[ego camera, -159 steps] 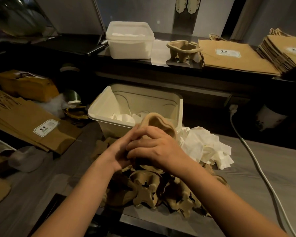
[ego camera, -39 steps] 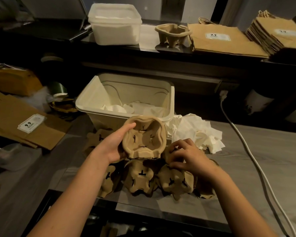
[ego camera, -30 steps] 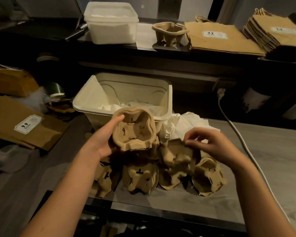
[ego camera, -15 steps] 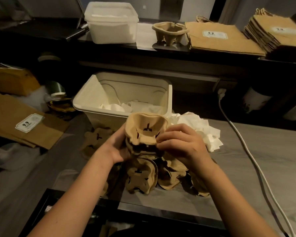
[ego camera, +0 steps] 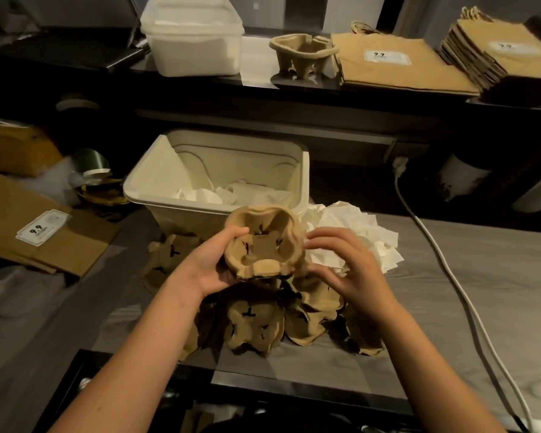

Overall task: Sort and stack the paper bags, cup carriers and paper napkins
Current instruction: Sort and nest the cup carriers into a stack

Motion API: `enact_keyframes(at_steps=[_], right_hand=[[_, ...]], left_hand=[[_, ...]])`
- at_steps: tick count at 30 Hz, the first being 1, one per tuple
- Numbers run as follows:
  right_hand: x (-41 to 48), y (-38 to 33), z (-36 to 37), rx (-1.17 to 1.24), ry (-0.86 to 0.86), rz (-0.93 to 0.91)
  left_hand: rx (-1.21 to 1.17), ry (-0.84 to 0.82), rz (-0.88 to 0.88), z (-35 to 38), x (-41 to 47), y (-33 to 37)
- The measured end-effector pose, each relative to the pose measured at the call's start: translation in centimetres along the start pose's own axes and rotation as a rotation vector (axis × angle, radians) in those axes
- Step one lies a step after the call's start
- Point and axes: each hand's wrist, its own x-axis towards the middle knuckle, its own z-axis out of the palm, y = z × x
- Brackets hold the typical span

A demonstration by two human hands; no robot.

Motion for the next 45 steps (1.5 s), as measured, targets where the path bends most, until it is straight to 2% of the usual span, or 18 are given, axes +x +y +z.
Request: enact_keyframes(at_steps=[2, 6, 9, 17, 22, 25, 28, 31, 34, 38, 41, 45], right_hand=[[-0.9, 1.2, -0.2, -0.1, -0.006, 0.086], [-3.0, 2.3, 0.9, -0.345, -0.42, 0.224], [-3.7, 2.2, 2.0, -0.436, -0.552, 0.295], [-4.1, 2.4, 2.0, -0.424, -0.479, 0.408], [-4.3, 2.9, 1.3, -0.247, -0.327, 0.438], [-4.7, 3.4, 1.4, -0.238, -0.234, 0.437], [-4.8, 3.4, 1.8, -0.326, 0.008, 0.372], [-4.4, 2.8, 1.4, -0.3, 0.237, 0.287], [-3.6, 2.4, 0.6, -0.227, 0.344, 0.213], [-1.7, 1.6, -0.9, -0.242, 0.472, 0.039], [0.4, -0.2, -1.4, -0.259, 0.414, -0.131], [3.1, -3.4, -0.5, -0.362, 0.055, -0.342]], left_hand=[[-0.007, 0.022, -0.003, -0.4, 0.0, 0.1], [-0.004, 0.016, -0.023, -1.1, 0.1, 0.1], [-0.006, 0.019, -0.013, -1.0, 0.1, 0.1], [-0.001, 0.017, -0.009, -1.2, 0.4, 0.2], [0.017, -0.002, -0.014, -1.5, 0.6, 0.3], [0.018, 0.002, -0.013, -1.3, 0.5, 0.4], [0.039, 0.004, -0.007, -1.1, 0.4, 0.5], [0.128, 0.029, -0.003, -1.1, 0.2, 0.6], [0.261, 0.046, 0.01, -0.8, 0.1, 0.6], [0.325, 0.02, 0.003, -0.6, 0.2, 0.3], [0.373, -0.029, -0.009, 0.0, 0.3, -0.2], [0.4, -0.084, -0.056, 0.3, 0.2, -0.3]])
